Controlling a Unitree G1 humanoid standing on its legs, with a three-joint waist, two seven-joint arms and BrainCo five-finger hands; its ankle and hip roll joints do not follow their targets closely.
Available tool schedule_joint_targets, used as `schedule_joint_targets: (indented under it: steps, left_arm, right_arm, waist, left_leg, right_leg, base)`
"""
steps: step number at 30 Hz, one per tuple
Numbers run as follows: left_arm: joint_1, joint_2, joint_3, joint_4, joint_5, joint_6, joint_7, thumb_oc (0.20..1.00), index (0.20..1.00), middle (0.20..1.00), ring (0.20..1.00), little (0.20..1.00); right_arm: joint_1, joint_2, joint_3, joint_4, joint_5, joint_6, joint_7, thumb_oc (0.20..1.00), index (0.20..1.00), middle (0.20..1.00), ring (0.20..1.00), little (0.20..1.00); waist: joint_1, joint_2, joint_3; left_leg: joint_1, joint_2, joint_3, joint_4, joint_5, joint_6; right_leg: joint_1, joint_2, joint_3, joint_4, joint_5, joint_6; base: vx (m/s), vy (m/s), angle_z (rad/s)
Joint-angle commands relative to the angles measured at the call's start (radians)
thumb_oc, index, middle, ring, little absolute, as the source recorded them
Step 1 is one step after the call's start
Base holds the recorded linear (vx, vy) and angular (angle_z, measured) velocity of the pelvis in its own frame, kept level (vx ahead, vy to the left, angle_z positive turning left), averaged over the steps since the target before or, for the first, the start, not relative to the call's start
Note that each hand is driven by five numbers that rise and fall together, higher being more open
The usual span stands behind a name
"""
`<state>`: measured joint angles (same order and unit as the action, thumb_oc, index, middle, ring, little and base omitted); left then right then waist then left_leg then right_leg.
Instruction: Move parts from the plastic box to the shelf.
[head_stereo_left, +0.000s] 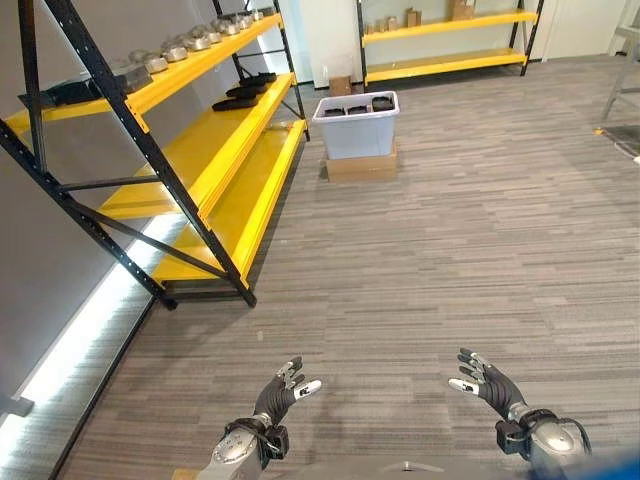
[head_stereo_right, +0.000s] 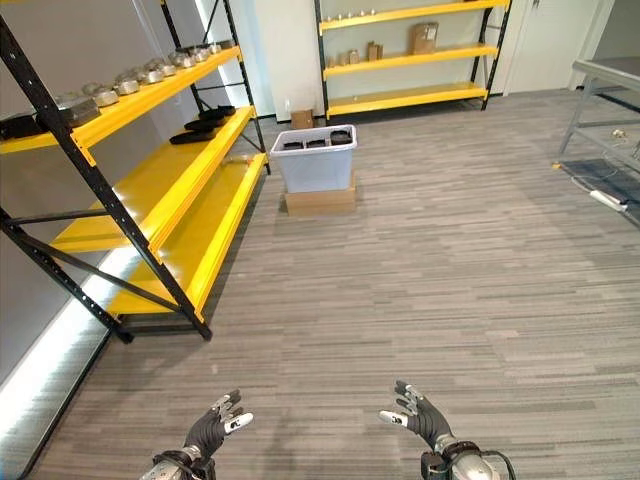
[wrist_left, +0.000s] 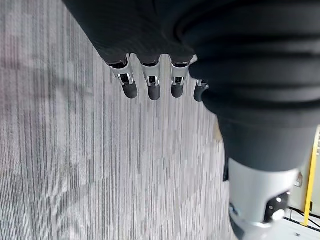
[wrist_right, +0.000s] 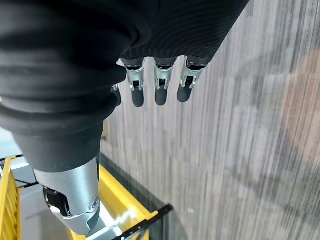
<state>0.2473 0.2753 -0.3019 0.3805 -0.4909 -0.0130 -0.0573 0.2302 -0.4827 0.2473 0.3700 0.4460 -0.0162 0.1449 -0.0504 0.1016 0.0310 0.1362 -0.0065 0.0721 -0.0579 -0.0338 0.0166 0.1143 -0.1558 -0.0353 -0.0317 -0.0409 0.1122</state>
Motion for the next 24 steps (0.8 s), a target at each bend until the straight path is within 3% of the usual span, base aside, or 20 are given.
schedule_joint_targets:
  steps: [1,2,3,4,6,8,9,10,12,13,15,16,18,19,20,21,22,24]
  left_arm:
    - [-0.018,0.057,0.058,-0.082,-0.018,-0.066,0.023,1.0,1.0,1.0,1.0,1.0]
    - [-0.019,0.059,0.059,-0.084,-0.013,-0.066,0.025,1.0,1.0,1.0,1.0,1.0]
    - [-0.019,0.06,0.059,-0.084,-0.013,-0.066,0.025,1.0,1.0,1.0,1.0,1.0]
    - [-0.033,0.062,0.054,-0.085,-0.003,-0.068,0.035,1.0,1.0,1.0,1.0,1.0]
    - [-0.045,0.066,0.054,-0.087,0.0,-0.068,0.04,1.0,1.0,1.0,1.0,1.0]
    - [-0.061,0.068,0.058,-0.082,-0.001,-0.066,0.048,1.0,1.0,1.0,1.0,1.0]
    - [-0.068,0.064,0.061,-0.08,-0.003,-0.068,0.051,1.0,1.0,1.0,1.0,1.0]
    - [-0.084,0.062,0.062,-0.074,-0.005,-0.074,0.055,1.0,1.0,1.0,1.0,1.0]
    - [-0.096,0.062,0.064,-0.074,-0.003,-0.072,0.054,1.0,1.0,1.0,1.0,1.0]
    - [-0.113,0.05,0.073,-0.065,-0.013,-0.077,0.062,1.0,1.0,1.0,1.0,1.0]
    - [-0.124,0.048,0.077,-0.054,-0.015,-0.075,0.068,1.0,1.0,1.0,1.0,1.0]
    - [-0.119,0.048,0.083,-0.06,-0.016,-0.08,0.073,1.0,1.0,1.0,1.0,1.0]
    - [-0.122,0.045,0.081,-0.059,-0.017,-0.081,0.076,1.0,1.0,1.0,1.0,1.0]
    - [-0.126,0.037,0.068,-0.052,-0.019,-0.085,0.074,1.0,1.0,1.0,1.0,1.0]
    - [-0.136,0.034,0.051,-0.036,-0.019,-0.085,0.071,1.0,1.0,1.0,1.0,1.0]
    - [-0.136,0.033,0.051,-0.036,-0.019,-0.085,0.071,1.0,1.0,1.0,1.0,1.0]
    - [-0.141,0.026,0.052,-0.028,-0.052,-0.088,0.081,1.0,1.0,1.0,1.0,1.0]
    - [-0.153,0.025,0.051,-0.029,-0.059,-0.09,0.088,1.0,1.0,1.0,1.0,1.0]
  right_arm:
    - [-0.047,0.037,0.022,-0.019,-0.003,-0.038,-0.011,1.0,1.0,1.0,1.0,1.0]
    - [-0.046,0.04,0.025,-0.02,-0.003,-0.039,-0.012,1.0,1.0,1.0,1.0,1.0]
    - [-0.047,0.04,0.025,-0.02,-0.003,-0.039,-0.012,1.0,1.0,1.0,1.0,1.0]
    - [-0.047,0.047,0.031,-0.023,0.012,-0.041,-0.017,1.0,1.0,1.0,1.0,1.0]
    - [-0.057,0.049,0.038,-0.025,0.018,-0.042,-0.02,1.0,1.0,1.0,1.0,1.0]
    - [-0.067,0.053,0.044,-0.033,0.029,-0.043,-0.019,1.0,1.0,1.0,1.0,1.0]
    - [-0.07,0.054,0.044,-0.038,0.036,-0.043,-0.019,1.0,1.0,1.0,1.0,1.0]
    - [-0.088,0.051,0.054,-0.039,0.051,-0.045,-0.022,1.0,1.0,1.0,1.0,1.0]
    - [-0.101,0.053,0.058,-0.031,0.055,-0.047,-0.026,1.0,1.0,1.0,1.0,1.0]
    - [-0.129,0.058,0.063,-0.017,0.045,-0.048,-0.035,1.0,1.0,1.0,1.0,1.0]
    - [-0.143,0.064,0.065,-0.017,0.04,-0.048,-0.042,1.0,1.0,1.0,1.0,1.0]
    - [-0.151,0.067,0.067,-0.032,0.029,-0.046,-0.049,1.0,1.0,1.0,1.0,1.0]
    - [-0.159,0.064,0.067,-0.04,0.023,-0.046,-0.053,1.0,1.0,1.0,1.0,1.0]
    - [-0.161,0.062,0.069,-0.043,0.032,-0.048,-0.056,1.0,1.0,1.0,1.0,1.0]
    - [-0.163,0.049,0.068,-0.042,0.032,-0.048,-0.058,1.0,1.0,1.0,1.0,1.0]
    - [-0.163,0.048,0.068,-0.042,0.032,-0.048,-0.058,1.0,1.0,1.0,1.0,1.0]
    - [-0.172,0.033,0.071,-0.041,0.038,-0.053,-0.056,1.0,1.0,1.0,1.0,1.0]
    - [-0.172,0.029,0.07,-0.031,0.046,-0.057,-0.058,1.0,1.0,1.0,1.0,1.0]
  waist:
    - [0.001,-0.097,0.003]
    - [-0.003,-0.097,0.013]
    - [0.0,-0.098,0.011]
    - [-0.012,-0.095,0.044]
    - [-0.017,-0.091,0.068]
    - [-0.017,-0.081,0.095]
    - [-0.025,-0.076,0.097]
    - [-0.04,-0.081,0.106]
    - [-0.041,-0.083,0.111]
    - [-0.036,-0.093,0.107]
    - [-0.043,-0.088,0.111]
    - [-0.055,-0.096,0.106]
    - [-0.059,-0.101,0.102]
    - [-0.069,-0.108,0.073]
    - [-0.083,-0.093,0.052]
    - [-0.083,-0.093,0.052]
    - [-0.088,-0.075,0.042]
    - [-0.089,-0.07,0.038]
  left_leg:
    - [-0.125,-0.024,-0.074,0.172,-0.11,0.034]
    - [-0.122,-0.033,-0.075,0.176,-0.113,0.044]
    - [-0.125,-0.035,-0.072,0.177,-0.113,0.044]
    - [-0.112,-0.061,-0.086,0.188,-0.118,0.066]
    - [-0.102,-0.065,-0.087,0.192,-0.12,0.077]
    - [-0.083,-0.068,-0.079,0.191,-0.132,0.088]
    - [-0.064,-0.068,-0.078,0.181,-0.142,0.088]
    - [-0.026,-0.073,-0.09,0.155,-0.149,0.081]
    - [-0.006,-0.073,-0.09,0.145,-0.161,0.075]
    - [0.025,-0.074,-0.079,0.127,-0.187,0.055]
    - [0.059,-0.056,-0.079,0.12,-0.206,0.041]
    - [0.116,-0.04,-0.088,0.105,-0.231,0.027]
    - [0.144,-0.028,-0.091,0.102,-0.25,0.019]
    - [0.166,0.007,-0.096,0.115,-0.274,0.005]
    - [0.162,0.049,-0.115,0.155,-0.255,-0.009]
    - [0.162,0.05,-0.115,0.156,-0.255,-0.009]
    - [0.128,0.093,-0.128,0.257,-0.154,-0.03]
    - [0.092,0.111,-0.143,0.357,-0.048,-0.043]
  right_leg:
    - [-0.105,-0.1,0.013,0.27,-0.011,0.037]
    - [-0.144,-0.108,0.025,0.344,0.022,0.036]
    - [-0.151,-0.11,0.03,0.351,0.02,0.037]
    - [-0.224,-0.117,0.064,0.503,0.139,0.025]
    - [-0.267,-0.109,0.073,0.572,0.165,0.016]
    - [-0.33,-0.097,0.036,0.646,0.132,0.008]
    - [-0.365,-0.064,0.022,0.635,0.098,0.0]
    - [-0.41,-0.003,0.009,0.517,0.063,-0.003]
    - [-0.394,-0.011,-0.016,0.429,0.07,-0.004]
    - [-0.424,-0.049,-0.079,0.205,0.123,0.021]
    - [-0.421,-0.053,-0.086,0.121,0.163,0.035]
    - [-0.432,-0.04,-0.041,0.072,0.199,0.054]
    - [-0.43,-0.029,-0.038,0.074,0.206,0.056]
    - [-0.409,0.004,-0.026,0.081,0.209,0.03]
    - [-0.421,0.046,-0.029,0.136,0.175,0.01]
    - [-0.421,0.046,-0.03,0.137,0.175,0.01]
    - [-0.426,0.092,-0.042,0.217,0.115,-0.029]
    - [-0.4,0.134,-0.043,0.231,0.072,-0.056]
  base:
    - [0.01,0.208,-0.05]
    - [-0.01,0.14,0.02]
    - [0.02,0.225,0.07]
    - [0.01,0.163,0.12]
    - [0.03,0.194,0.14]
    - [0.09,0.127,0.1]
    - [0.23,-0.007,-0.2]
    - [0.32,-0.027,-0.34]
    - [0.28,-0.076,-0.31]
    - [0.23,-0.086,0.02]
    - [0.38,-0.153,0.26]
    - [0.38,-0.159,0.06]
    - [0.38,-0.214,0.02]
    - [0.65,-0.441,0.34]
    - [0.52,-0.366,0.54]
    - [0.59,-0.4,0.81]
    - [0.43,-0.306,0.5]
    - [0.38,-0.291,0.15]
